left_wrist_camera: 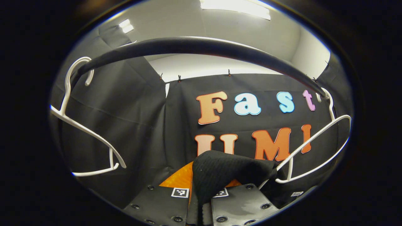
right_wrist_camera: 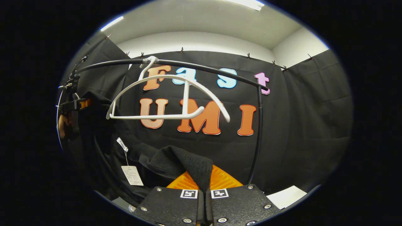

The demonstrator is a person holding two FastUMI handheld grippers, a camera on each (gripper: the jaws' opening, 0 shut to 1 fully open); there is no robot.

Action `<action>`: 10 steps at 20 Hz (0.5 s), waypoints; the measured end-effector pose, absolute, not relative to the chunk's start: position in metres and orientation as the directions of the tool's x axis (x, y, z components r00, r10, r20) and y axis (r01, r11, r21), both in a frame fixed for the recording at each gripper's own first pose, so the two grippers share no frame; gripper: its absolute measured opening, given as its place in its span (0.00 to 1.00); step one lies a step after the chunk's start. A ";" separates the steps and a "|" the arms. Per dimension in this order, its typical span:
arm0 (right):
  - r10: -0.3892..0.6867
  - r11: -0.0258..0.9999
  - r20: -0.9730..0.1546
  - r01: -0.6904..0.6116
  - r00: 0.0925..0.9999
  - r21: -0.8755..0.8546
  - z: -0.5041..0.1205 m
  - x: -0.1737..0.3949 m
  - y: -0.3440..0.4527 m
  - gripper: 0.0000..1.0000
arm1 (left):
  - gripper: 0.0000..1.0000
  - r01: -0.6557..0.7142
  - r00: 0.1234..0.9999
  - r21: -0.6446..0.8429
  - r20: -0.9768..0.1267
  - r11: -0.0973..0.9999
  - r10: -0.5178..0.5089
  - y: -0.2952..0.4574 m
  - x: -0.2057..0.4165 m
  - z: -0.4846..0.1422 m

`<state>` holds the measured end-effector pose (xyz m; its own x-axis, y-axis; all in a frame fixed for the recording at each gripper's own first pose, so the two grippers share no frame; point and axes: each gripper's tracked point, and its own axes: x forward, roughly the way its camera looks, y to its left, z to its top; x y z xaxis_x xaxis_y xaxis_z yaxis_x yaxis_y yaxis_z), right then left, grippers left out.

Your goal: Grasp the clothes on the hanger with both hands and then place them into the laundry hamper below.

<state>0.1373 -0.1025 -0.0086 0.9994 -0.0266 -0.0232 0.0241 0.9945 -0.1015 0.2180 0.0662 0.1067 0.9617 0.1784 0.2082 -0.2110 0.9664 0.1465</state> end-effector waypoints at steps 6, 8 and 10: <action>0.025 0.998 -0.016 -0.026 1.000 -0.062 -0.011 0.138 -0.075 0.01 | 0.14 -0.245 0.960 0.165 0.182 0.955 0.214 0.083 0.211 0.091; 0.037 0.997 -0.023 -0.039 0.999 -0.062 -0.014 0.137 -0.067 0.01 | 0.14 -0.242 0.962 0.171 0.169 0.955 0.214 0.088 0.203 0.086; 0.052 0.997 -0.026 -0.054 0.998 -0.054 -0.016 0.134 -0.057 0.01 | 0.14 -0.228 0.968 0.160 0.147 0.961 0.205 0.087 0.192 0.077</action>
